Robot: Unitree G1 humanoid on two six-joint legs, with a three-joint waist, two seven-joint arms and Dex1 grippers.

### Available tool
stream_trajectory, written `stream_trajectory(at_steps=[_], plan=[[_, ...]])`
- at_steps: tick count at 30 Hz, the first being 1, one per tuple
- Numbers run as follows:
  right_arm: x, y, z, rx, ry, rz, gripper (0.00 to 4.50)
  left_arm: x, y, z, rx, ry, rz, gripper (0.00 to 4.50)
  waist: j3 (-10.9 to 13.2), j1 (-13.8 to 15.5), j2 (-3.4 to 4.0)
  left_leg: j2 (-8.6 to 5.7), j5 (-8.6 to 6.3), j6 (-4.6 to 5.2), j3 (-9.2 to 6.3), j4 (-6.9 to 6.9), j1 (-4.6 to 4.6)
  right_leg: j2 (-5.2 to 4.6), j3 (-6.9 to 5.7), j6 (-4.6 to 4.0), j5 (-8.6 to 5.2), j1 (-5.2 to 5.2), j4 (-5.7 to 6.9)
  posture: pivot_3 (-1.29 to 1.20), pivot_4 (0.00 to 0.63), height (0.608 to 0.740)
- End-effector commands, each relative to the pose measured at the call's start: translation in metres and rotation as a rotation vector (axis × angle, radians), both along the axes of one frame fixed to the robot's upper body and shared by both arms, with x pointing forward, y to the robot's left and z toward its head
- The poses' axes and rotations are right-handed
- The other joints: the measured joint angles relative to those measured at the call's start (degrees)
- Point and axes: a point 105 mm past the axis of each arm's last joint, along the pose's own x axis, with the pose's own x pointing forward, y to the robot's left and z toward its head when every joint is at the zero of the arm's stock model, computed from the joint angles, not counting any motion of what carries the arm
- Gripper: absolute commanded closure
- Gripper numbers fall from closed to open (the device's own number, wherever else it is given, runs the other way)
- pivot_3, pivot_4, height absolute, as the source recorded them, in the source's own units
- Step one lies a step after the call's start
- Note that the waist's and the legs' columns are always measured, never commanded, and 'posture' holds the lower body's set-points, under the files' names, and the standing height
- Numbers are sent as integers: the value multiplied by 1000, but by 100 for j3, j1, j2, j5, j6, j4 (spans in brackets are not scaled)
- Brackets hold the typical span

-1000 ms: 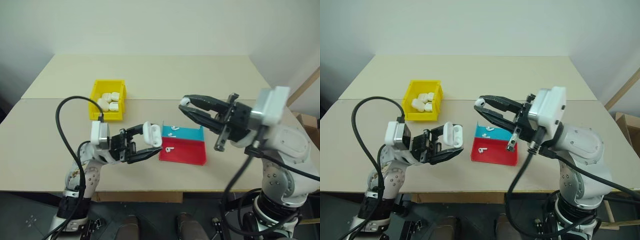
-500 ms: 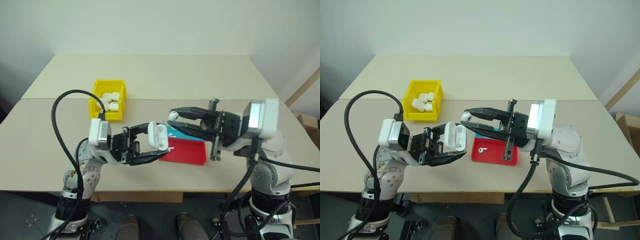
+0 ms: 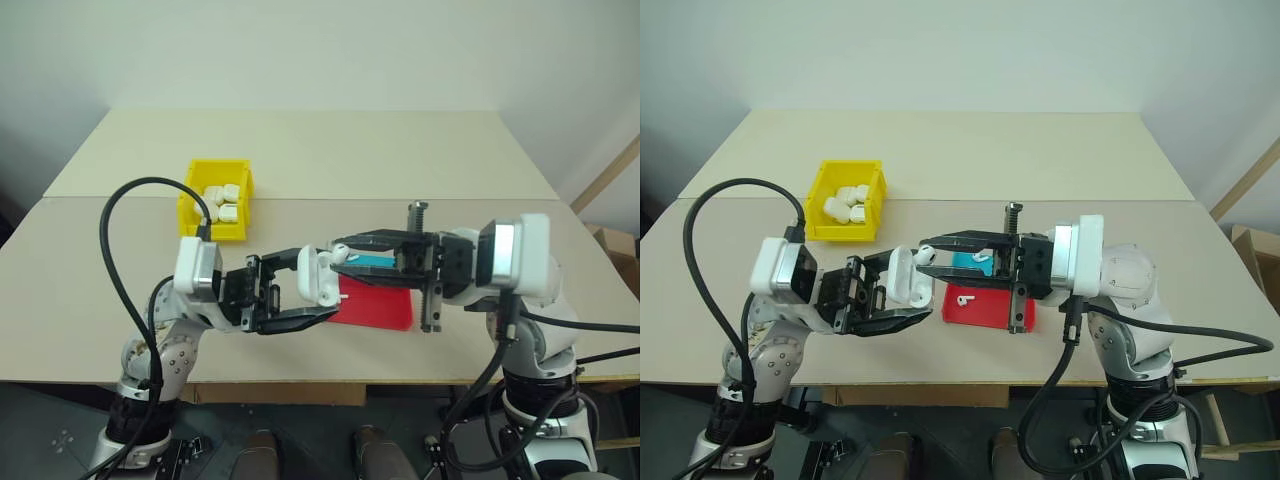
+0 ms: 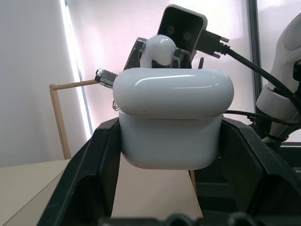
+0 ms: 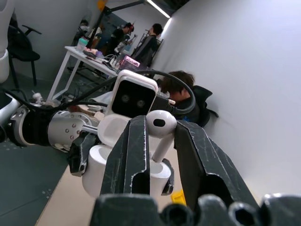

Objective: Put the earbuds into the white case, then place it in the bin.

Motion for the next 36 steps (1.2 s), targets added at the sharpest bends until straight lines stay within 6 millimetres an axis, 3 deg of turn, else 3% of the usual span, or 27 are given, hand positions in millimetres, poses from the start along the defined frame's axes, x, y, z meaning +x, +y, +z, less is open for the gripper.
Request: stream_trajectory(at_steps=[1,11,22,36], plan=[[-4,1,4,-2,-65,6,3867,-7,1,20,-22,-50,-16,1698,0,0,0,0,0,0,0,0,1,0,1,0,0,0,0,0,150,740],[-3,4,10,18,-109,2,3867,-5,4,33,-19,-42,-24,1698,1,0,0,0,0,0,0,0,0,0,0,0,0,-1,0,0,150,740],[9,7,14,12,-142,-29,3867,-8,-2,13,-18,-28,-44,1698,1,-3,1,0,0,0,1,0,0,0,1,-1,0,-2,1,0,150,740],[4,7,8,-38,-144,12,3867,-7,0,6,-20,-38,-35,1698,1,4,1,0,0,0,1,0,-1,0,1,-1,0,-1,-1,0,150,740]])
